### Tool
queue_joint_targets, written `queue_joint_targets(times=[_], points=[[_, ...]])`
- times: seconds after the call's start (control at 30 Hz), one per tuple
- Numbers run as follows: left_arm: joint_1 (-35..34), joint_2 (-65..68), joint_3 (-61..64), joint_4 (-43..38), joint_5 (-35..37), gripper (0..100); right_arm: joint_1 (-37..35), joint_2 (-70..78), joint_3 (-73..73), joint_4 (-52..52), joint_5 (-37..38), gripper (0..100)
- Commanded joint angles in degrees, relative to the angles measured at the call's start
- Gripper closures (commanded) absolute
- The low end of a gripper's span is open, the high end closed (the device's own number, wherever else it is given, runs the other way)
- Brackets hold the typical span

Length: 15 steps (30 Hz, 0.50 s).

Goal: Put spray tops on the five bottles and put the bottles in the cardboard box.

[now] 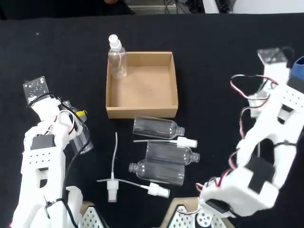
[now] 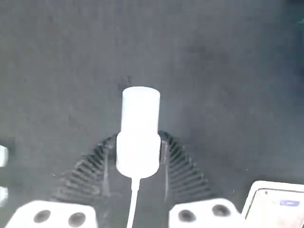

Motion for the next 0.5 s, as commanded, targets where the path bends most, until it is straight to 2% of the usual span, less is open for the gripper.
queue_joint_targets(times=[0.0, 0.2, 0.33, 0.47], points=[[-0.04, -1.49, -1.19, -1.32, 0.0, 97, -4.75, -9.63, -3.3, 0.88, -6.42, 98.8], [0.04, -11.52, 0.66, -0.62, -0.18, 97, -11.08, -20.44, -3.74, 2.9, -15.56, 98.8], [-0.04, -22.95, 3.82, -0.88, -5.89, 97, -16.53, -28.0, -3.82, 3.16, -22.68, 98.8], [-0.04, -33.14, 7.52, -0.97, -6.24, 97, -24.0, -34.68, -4.53, 0.53, -29.63, 98.8]])
